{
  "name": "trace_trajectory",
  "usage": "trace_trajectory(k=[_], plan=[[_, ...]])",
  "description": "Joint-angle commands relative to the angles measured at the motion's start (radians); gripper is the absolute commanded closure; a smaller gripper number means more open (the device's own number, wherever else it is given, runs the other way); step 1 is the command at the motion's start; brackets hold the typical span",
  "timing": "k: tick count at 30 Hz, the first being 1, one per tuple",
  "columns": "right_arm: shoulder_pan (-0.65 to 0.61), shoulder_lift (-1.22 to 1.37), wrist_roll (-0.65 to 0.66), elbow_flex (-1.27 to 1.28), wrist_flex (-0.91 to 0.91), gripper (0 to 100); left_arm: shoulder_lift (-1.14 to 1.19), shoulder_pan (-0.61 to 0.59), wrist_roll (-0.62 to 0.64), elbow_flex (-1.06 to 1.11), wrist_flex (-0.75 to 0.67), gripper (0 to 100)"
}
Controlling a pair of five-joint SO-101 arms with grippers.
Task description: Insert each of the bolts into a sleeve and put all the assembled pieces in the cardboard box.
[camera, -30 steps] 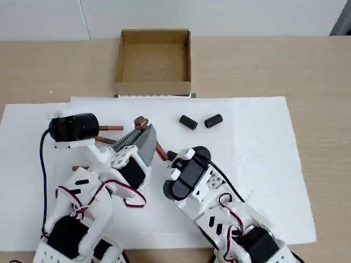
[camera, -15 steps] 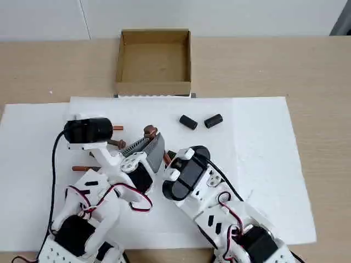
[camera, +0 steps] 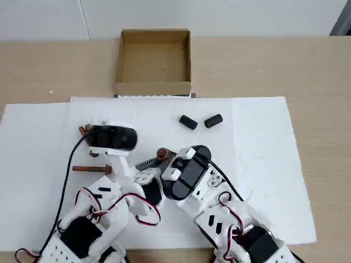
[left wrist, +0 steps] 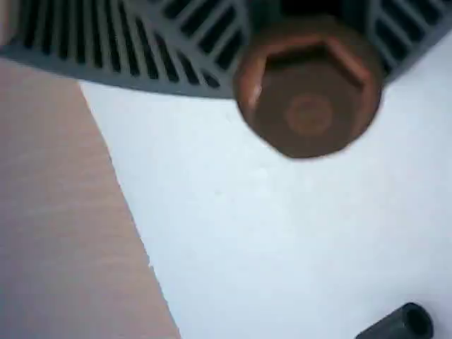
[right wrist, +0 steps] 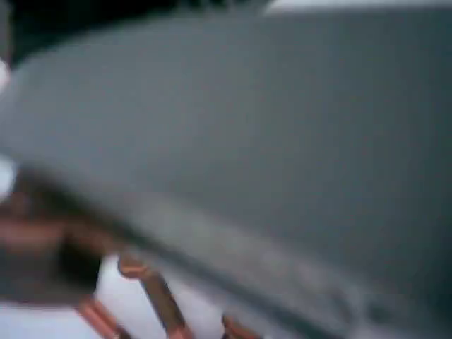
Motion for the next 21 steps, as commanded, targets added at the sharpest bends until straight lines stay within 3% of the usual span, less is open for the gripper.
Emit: trace_trajectory(k=[1,6,11,21], plan=[[0.002,-0.015,0.008,-0.014,-0.033,99.6,-0.008,0.014,-0.014,-0.031,0.031,100],[0.002,-0.015,0.008,-0.023,-0.031,99.6,-0.008,0.009,-0.089,-0.031,0.032,97],[0.002,-0.015,0.008,-0.023,-0.030,99.6,-0.002,0.008,-0.117,-0.035,0.064,77],[0.002,-0.015,0.006,-0.023,-0.025,99.6,0.000,-0.041,-0.126,-0.111,0.069,77]])
